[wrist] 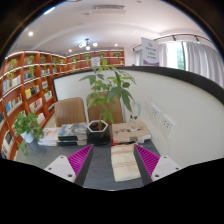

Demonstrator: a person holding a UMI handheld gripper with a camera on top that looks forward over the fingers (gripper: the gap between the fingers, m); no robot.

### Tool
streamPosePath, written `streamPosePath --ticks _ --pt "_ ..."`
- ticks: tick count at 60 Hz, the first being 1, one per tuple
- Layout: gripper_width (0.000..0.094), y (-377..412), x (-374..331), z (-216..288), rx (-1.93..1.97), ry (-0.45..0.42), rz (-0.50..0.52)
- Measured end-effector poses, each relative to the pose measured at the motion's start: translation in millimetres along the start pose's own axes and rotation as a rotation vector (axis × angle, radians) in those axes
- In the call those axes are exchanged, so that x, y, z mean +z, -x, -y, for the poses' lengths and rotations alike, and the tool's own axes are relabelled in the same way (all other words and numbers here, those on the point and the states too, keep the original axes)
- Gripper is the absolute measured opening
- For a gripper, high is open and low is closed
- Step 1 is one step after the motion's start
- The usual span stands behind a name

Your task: Fold towel

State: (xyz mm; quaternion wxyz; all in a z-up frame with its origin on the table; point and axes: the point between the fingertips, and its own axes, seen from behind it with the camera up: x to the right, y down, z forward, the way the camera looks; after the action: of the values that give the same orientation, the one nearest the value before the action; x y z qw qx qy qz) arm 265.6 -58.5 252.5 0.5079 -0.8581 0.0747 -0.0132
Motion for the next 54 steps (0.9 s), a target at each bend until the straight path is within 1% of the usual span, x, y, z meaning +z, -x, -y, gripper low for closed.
streamPosePath --ticks 10,20,29,41,54 --pt "0.0819 85 -75 -16 -0.012 -0.035 0.068" --pt "0.0827 146 -127 -59 -0.058 -0.01 0.103" --pt "0.0828 187 -163 -80 -0.074 0.001 0.152" --pt "0.0828 214 -193 -96 -0.11 -0.007 0.19" --pt "0.0829 219 -209 -103 -0.122 -0.012 0.188"
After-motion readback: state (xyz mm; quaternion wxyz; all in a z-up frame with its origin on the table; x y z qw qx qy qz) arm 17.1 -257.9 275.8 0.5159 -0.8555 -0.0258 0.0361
